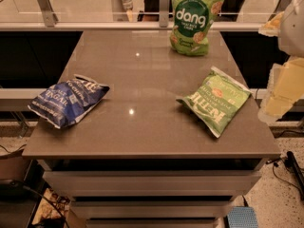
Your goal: Move green rice chip bag near blue chip bag
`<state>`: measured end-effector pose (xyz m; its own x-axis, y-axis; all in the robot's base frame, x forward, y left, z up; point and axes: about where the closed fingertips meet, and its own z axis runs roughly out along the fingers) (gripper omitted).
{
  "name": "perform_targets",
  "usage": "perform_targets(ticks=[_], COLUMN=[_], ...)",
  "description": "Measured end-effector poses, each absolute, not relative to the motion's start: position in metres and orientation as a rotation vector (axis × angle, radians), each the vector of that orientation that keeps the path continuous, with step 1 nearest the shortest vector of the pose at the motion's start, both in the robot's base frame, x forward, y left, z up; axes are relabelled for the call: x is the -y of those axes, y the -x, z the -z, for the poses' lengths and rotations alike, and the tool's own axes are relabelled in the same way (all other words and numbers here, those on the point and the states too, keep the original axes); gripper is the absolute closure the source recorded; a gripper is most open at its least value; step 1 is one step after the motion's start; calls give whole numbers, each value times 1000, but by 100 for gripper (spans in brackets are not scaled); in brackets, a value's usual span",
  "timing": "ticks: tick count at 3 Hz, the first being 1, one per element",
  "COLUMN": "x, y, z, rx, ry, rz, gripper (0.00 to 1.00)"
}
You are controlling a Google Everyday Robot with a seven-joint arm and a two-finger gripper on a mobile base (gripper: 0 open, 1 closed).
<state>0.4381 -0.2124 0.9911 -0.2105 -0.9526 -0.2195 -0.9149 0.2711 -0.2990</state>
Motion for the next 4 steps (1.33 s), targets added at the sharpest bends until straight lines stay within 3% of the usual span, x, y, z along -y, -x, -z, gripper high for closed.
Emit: perform_targets(ticks=[4], x=[216], y=[-490], z=[-1053], rx=[-2135], ry=[1692], rz=[141], gripper=[0])
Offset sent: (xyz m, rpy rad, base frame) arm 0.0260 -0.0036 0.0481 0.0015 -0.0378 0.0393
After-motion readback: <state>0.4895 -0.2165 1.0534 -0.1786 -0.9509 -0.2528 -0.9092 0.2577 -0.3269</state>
